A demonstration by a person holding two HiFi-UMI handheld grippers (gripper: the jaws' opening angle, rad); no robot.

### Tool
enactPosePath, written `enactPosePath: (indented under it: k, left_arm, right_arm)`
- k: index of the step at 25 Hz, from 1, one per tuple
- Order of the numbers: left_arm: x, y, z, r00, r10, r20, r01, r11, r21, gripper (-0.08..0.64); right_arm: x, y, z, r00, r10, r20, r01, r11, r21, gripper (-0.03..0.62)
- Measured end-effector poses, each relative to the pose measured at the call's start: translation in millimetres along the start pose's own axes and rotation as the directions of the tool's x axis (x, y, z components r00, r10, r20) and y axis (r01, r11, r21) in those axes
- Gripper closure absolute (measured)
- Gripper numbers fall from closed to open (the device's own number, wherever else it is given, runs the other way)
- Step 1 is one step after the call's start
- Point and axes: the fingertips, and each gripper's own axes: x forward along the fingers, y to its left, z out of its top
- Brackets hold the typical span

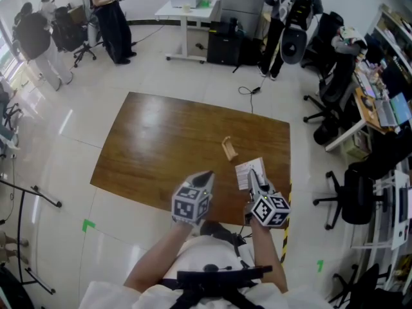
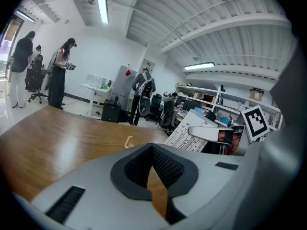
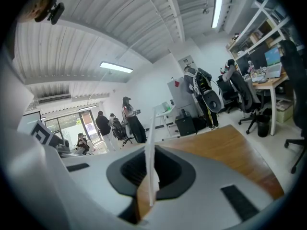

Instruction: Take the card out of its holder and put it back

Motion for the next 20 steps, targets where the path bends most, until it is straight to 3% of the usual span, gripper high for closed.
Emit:
enactPosePath:
  k: [11,20]
  left_arm:
    - [18.5,-3.3,-1.5,1.0,0.011,-0.028,-0.012,0.999,-0.036,0.563]
    - [31.0,-6.7,5.8,0.999,-0.005,-0.031,0.004,1.0,-0.013,0.565]
  right_arm:
    - [33.6,-19.6,31.8,1.0,0.028,0.0,-0.028,0.997,-0.066,0.571]
    - [98.6,-49.3,50.9,0.998,0.042,-0.042,-0.046,0.995,-0.091,0.571]
